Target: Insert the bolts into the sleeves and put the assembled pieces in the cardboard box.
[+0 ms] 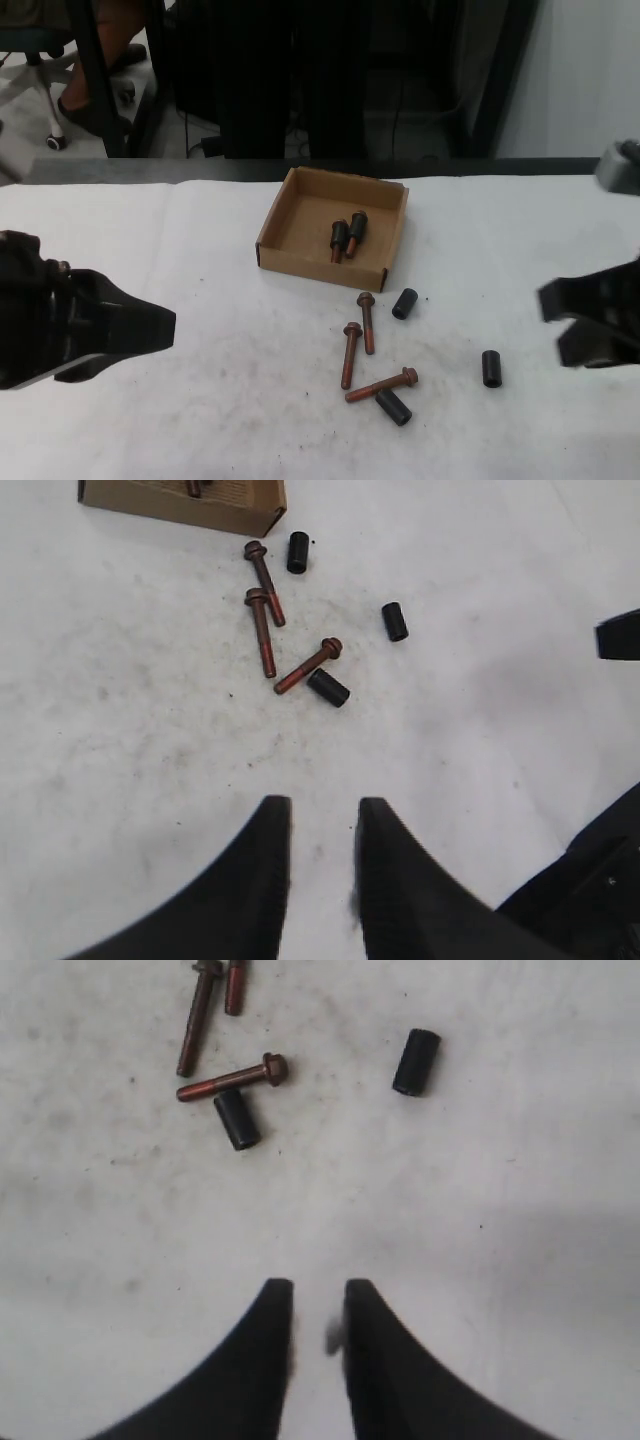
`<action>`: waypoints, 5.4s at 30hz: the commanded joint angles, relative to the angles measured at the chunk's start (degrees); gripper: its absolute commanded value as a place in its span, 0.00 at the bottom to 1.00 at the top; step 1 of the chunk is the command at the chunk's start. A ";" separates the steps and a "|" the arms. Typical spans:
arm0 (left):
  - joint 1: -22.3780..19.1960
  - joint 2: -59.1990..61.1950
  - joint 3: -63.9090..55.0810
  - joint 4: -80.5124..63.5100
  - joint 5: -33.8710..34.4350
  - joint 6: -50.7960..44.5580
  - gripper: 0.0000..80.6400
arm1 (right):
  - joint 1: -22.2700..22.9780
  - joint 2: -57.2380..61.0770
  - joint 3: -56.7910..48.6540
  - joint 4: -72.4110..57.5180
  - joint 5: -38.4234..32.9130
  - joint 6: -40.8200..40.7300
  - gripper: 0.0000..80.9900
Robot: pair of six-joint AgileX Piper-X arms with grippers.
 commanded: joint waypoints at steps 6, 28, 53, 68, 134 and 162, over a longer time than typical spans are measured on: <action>0.14 -0.59 0.12 0.17 3.74 -0.04 0.28 | -0.23 16.06 -0.39 -12.29 0.79 9.74 0.45; 0.14 -0.59 0.12 0.17 3.63 0.23 0.28 | -0.37 33.28 -8.94 -13.23 13.98 9.23 0.45; 0.14 -0.59 0.12 -4.19 3.33 0.23 0.28 | -0.37 38.17 -8.94 -15.74 13.97 10.75 0.42; 0.14 -0.59 0.12 -4.54 3.33 0.23 0.28 | -0.37 38.17 -8.26 -15.59 15.08 10.75 0.36; -14.65 60.00 -27.33 -14.96 -13.44 -12.43 0.37 | 0.52 -14.23 -6.37 12.59 9.27 -10.81 0.00; -14.74 72.03 -35.99 -10.03 -16.08 -9.41 0.37 | 0.52 -14.23 -6.37 12.59 9.69 -14.17 0.00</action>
